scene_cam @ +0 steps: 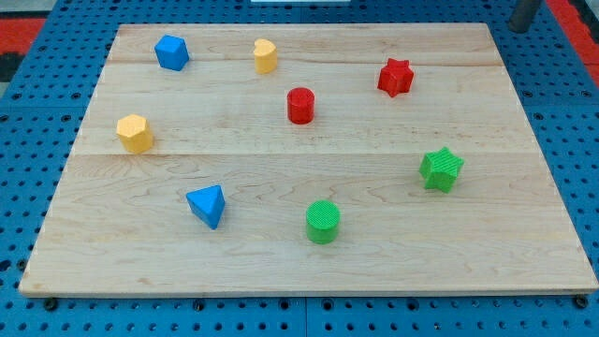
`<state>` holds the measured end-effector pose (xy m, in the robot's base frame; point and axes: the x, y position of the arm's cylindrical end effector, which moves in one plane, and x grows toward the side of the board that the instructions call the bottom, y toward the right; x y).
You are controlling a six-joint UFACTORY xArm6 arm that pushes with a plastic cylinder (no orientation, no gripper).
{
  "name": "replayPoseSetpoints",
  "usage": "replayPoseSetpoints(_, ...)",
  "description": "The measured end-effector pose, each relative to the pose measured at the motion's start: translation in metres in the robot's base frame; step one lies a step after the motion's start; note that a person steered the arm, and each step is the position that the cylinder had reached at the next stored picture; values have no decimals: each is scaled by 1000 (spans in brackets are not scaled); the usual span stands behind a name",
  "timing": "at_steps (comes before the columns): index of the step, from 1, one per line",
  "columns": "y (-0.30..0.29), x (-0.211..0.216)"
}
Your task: Place your arm above the red star
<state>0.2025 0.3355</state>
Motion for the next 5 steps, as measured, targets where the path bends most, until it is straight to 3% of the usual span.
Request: replayPoseSetpoints(5, 4, -1)
